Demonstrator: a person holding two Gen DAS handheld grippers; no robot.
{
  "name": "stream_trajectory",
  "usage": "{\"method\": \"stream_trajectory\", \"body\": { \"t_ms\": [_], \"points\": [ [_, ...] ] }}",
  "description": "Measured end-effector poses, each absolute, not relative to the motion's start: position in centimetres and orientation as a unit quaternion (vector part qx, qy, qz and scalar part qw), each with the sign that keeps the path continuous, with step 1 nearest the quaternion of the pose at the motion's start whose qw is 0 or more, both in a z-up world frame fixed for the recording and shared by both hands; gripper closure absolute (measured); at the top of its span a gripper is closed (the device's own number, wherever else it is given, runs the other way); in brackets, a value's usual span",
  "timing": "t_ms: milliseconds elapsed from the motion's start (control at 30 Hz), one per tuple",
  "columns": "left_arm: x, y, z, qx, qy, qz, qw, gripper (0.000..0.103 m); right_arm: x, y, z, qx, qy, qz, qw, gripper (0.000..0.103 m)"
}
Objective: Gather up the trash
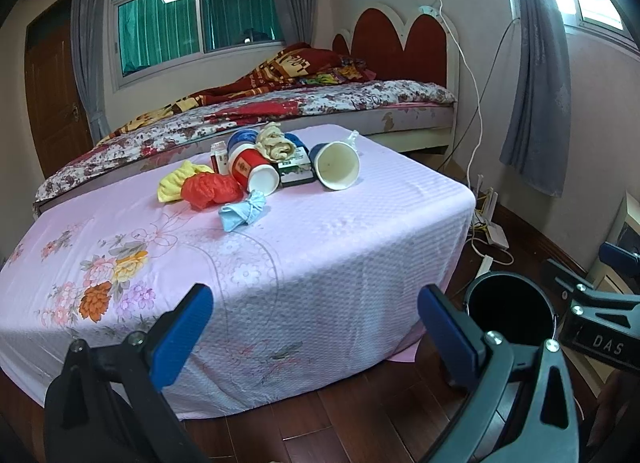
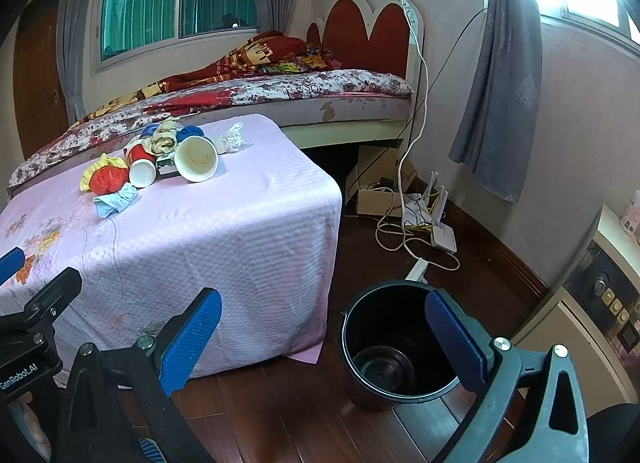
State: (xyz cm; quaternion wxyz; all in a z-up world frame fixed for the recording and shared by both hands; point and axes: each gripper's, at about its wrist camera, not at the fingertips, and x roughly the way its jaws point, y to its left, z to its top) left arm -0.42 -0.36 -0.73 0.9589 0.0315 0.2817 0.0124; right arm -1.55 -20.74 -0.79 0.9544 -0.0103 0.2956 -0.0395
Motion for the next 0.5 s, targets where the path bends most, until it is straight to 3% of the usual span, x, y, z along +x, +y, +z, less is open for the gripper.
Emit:
{"method": "stream_trajectory", "body": {
  "t_ms": [500],
  "points": [
    [-0.34, -0.34, -0.77, 0.03, 0.284, 0.012, 0.958, 0.001, -1.51, -20.66, -0.69, -0.012, 0.293, -0.038, 0.955, 0.0]
  ]
}}
